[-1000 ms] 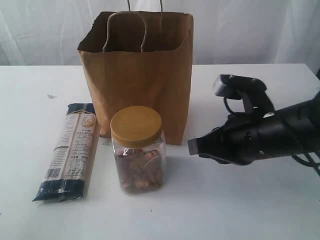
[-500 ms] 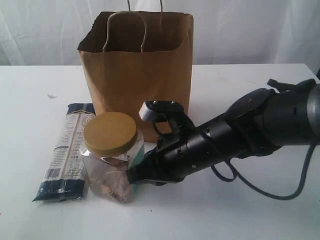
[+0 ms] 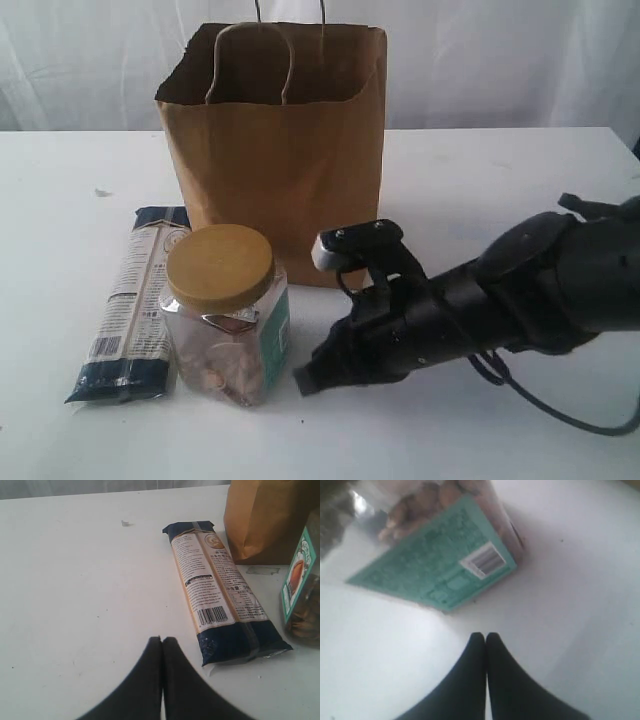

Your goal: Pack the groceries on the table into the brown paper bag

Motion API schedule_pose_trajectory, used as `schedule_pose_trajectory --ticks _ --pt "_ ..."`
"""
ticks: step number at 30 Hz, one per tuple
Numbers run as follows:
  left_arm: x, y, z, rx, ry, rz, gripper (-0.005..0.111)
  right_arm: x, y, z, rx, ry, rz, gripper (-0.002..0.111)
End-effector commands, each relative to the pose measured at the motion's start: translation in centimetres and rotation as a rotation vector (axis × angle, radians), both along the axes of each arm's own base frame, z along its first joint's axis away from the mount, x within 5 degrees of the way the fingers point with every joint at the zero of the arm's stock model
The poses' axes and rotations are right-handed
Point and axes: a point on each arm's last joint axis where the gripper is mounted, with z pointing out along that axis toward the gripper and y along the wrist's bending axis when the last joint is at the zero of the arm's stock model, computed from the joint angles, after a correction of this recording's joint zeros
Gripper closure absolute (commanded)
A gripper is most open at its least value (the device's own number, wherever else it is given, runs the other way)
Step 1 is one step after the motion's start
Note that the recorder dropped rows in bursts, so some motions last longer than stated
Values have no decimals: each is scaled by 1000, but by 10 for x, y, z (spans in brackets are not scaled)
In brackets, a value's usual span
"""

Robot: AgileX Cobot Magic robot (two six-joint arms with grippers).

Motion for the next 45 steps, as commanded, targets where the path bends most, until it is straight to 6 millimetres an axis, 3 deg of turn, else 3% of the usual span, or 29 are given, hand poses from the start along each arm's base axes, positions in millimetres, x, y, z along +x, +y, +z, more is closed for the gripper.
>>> schedule_pose_trajectory --ticks 1,5,9,12,20,25,27,34,39,41,45 --pt "0 0 -1 -12 0 1 107 -19 -21 1 -88 -136 89 108" --pt "0 0 -1 -12 0 1 107 -30 -40 7 -131 -219 19 108" --pt "0 0 -1 -12 0 1 107 -30 -69 10 -137 -244 -362 108" --pt "0 0 -1 -12 0 1 107 -33 -82 6 -155 -253 -474 108" --pt "0 0 -1 -12 0 1 107 -41 -75 3 -174 -239 -300 108" --pt "0 0 -1 -12 0 1 107 -41 -79 14 -125 -263 -376 108" --pt "0 0 -1 -12 -1 2 107 -40 -82 20 -73 -256 -484 108" --pt "0 0 -1 -12 -1 2 107 -30 -107 31 242 -179 -1111 108" --pt "0 0 -1 -12 -1 2 107 -26 -112 37 561 -31 -1370 108" --pt "0 0 -1 -12 -1 2 107 -24 -110 49 645 -106 -1303 108" --pt "0 0 -1 -12 -1 2 107 -28 -98 85 636 -470 -891 108"
